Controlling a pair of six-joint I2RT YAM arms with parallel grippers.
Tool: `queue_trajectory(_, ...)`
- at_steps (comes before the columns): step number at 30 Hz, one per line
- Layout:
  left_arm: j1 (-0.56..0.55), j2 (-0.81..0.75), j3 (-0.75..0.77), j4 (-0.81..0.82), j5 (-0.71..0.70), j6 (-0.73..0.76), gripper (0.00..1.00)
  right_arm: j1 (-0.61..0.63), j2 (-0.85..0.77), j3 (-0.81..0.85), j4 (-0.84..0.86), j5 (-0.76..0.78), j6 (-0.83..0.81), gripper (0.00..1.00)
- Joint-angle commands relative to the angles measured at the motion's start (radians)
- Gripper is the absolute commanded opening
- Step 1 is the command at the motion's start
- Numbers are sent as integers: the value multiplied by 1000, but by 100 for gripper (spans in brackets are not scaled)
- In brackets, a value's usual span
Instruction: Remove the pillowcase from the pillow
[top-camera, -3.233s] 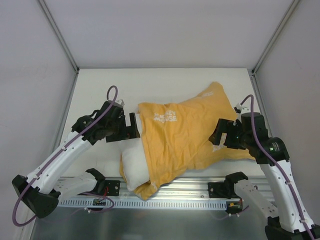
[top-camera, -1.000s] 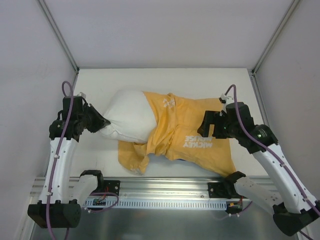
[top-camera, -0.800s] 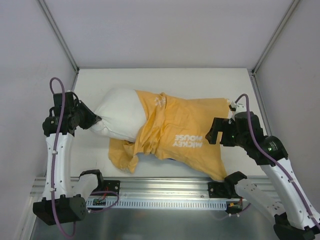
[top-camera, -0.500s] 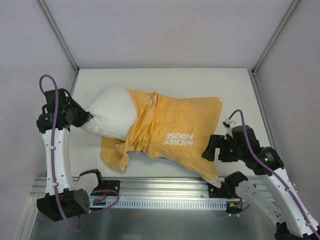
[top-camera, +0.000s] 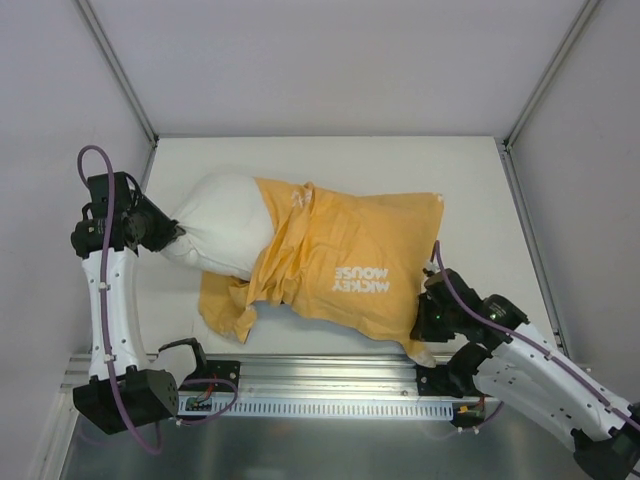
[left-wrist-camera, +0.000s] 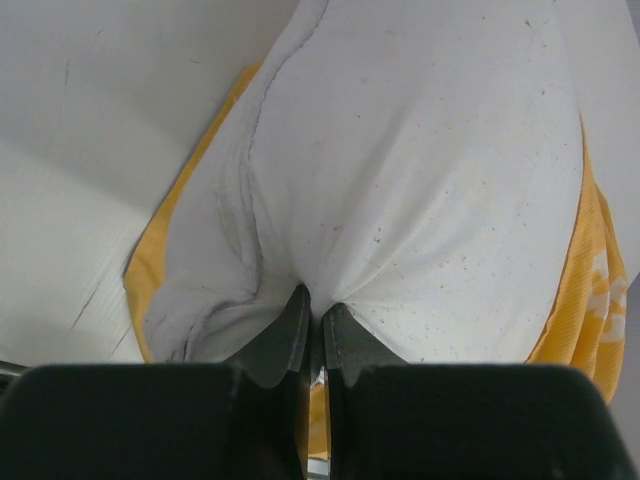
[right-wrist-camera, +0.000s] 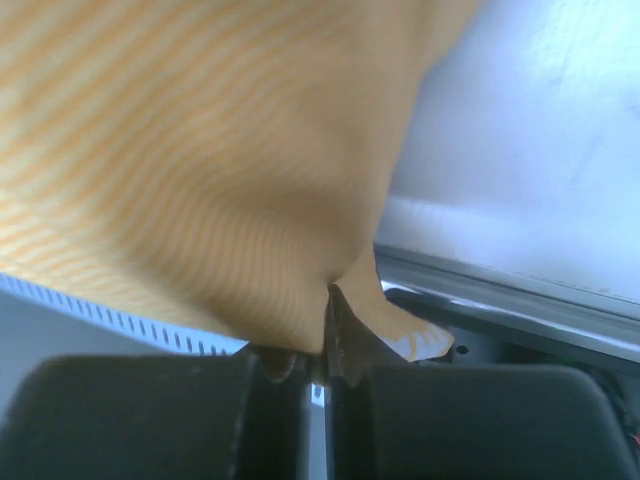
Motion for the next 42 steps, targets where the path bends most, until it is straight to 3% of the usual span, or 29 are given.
queue_trajectory(1,50,-5,66,59,13,7,0,-21,-10,125,-59,300,55,1)
queue_trajectory(3,98,-5,70,59,34,17,0,-78,11,248,-117,359,10,1)
queue_trajectory(7,198,-13,76,56,138,15,0,-314,94,480,-141,519,-220,1)
queue_trajectory(11,276,-18,88,49,201,24,0,-620,240,698,-121,437,-352,1)
queue_trajectory(13,325,-18,85,46,227,17,0,-827,286,746,-89,330,-363,1)
queue_trajectory(18,389,-19,71,53,296,-17,0,-1010,269,619,-26,299,-264,1)
queue_trajectory(22,389,-37,39,64,350,-25,0,-1021,173,391,69,144,-206,2)
queue_trajectory(24,383,-57,-1,76,384,-14,0,-1021,137,335,114,20,-192,24)
queue_trajectory(26,343,-85,-21,84,385,10,0,-1020,97,294,120,-15,-195,55)
queue_trajectory(27,324,-90,-21,87,391,20,4,-1018,90,294,116,-17,-198,75)
queue_trajectory(28,300,-90,-15,88,390,30,11,-1020,85,298,108,-20,-212,82)
queue_trajectory(29,233,-87,-9,88,384,40,31,-1018,80,311,100,-22,-216,85)
queue_trajectory(31,135,-77,14,88,317,34,60,-1012,82,366,85,-25,-215,92)
queue_trajectory(32,3,-71,28,90,275,14,86,-992,77,387,84,-23,-209,93)
queue_trajectory(33,-63,-61,34,90,234,5,94,-980,74,430,87,-5,-201,95)
queue_trajectory(34,-120,-29,39,92,162,-15,98,-960,73,452,94,0,-192,96)
queue_trajectory(37,-245,50,34,95,82,-64,99,-838,97,551,103,29,-187,98)
queue_trajectory(41,-282,111,-51,127,40,-112,99,-554,197,689,80,184,-205,99)
queue_trajectory(42,-309,117,-71,157,40,-120,99,-435,248,712,76,230,-218,100)
